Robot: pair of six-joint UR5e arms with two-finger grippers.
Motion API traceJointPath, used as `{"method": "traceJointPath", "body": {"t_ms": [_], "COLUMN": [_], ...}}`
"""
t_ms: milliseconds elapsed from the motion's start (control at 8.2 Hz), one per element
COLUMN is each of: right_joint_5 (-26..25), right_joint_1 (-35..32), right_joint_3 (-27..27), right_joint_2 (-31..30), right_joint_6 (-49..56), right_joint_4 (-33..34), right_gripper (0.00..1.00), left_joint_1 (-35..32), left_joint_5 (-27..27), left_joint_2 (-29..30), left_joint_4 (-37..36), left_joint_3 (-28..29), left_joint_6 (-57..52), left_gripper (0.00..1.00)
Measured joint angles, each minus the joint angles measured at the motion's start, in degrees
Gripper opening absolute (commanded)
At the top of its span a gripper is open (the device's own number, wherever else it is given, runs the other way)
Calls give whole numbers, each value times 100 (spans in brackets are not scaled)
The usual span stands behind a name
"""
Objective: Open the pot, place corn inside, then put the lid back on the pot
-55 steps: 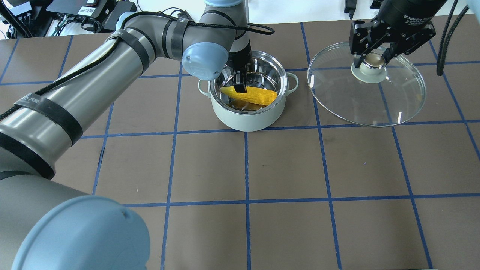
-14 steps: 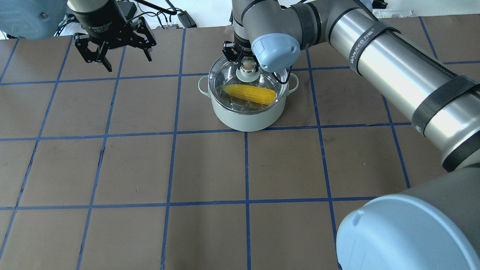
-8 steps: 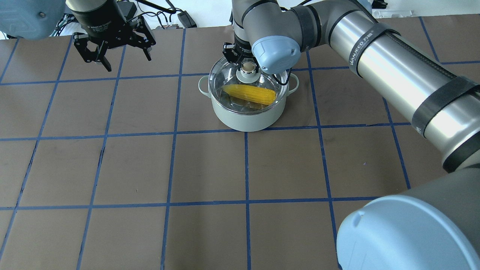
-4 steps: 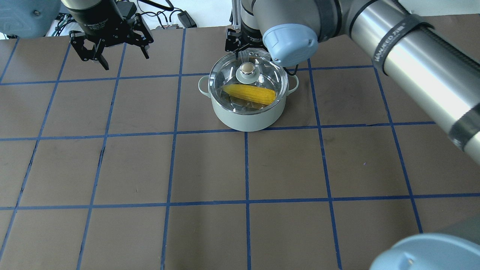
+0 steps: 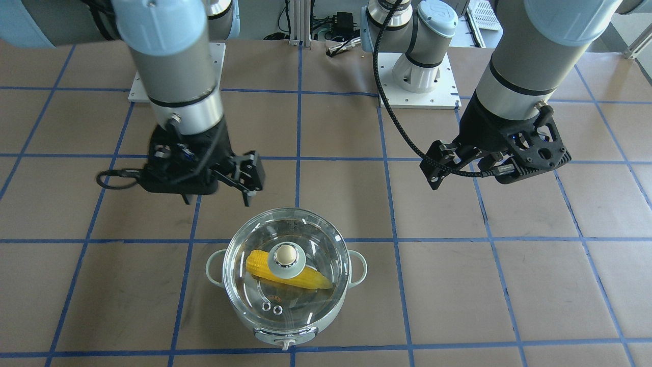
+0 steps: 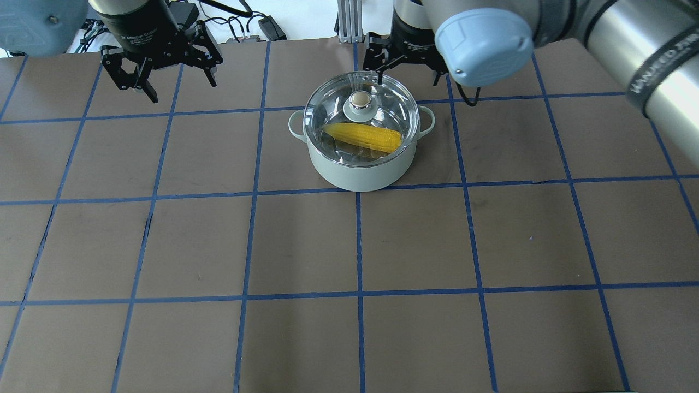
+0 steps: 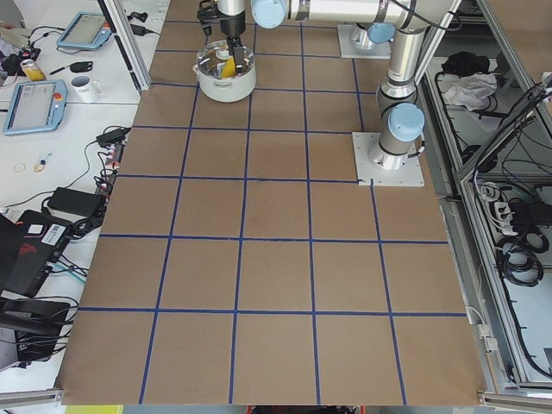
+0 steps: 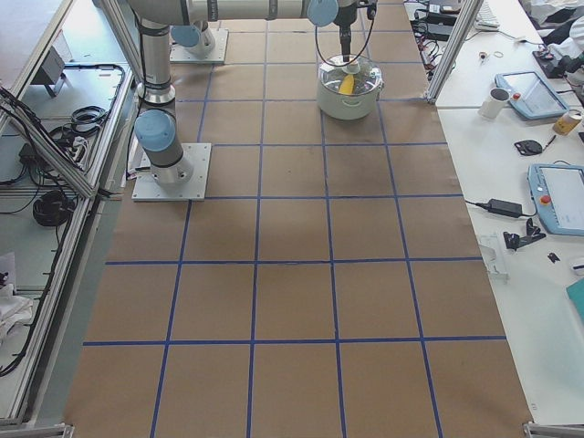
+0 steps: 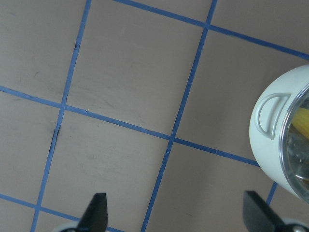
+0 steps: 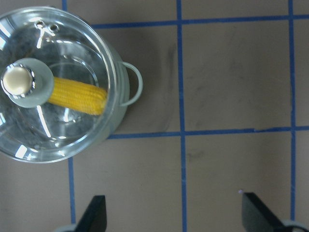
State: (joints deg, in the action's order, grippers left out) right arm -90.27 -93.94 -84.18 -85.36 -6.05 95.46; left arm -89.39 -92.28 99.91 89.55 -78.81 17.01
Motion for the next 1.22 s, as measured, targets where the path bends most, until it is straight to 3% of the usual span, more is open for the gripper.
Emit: {"method": "traceJointPath", "body": {"t_ms": [366,1220], "right_joint_5": [15,32], "right_joint_1": [486,508], "right_joint_3": [-133,-169], "right_joint_2": [-597,-663], "right_joint_6": [598,683], "right_joint_4": [-878,-958], "right_gripper": [100,100], "left_joint_1": [1,34], "left_joint_5": [6,8], "left_joint_2": [-4,0], "left_joint_4": [7,47], "left_joint_3": [20,56], "left_joint_6": [-11,25], "left_gripper": [100,100]}}
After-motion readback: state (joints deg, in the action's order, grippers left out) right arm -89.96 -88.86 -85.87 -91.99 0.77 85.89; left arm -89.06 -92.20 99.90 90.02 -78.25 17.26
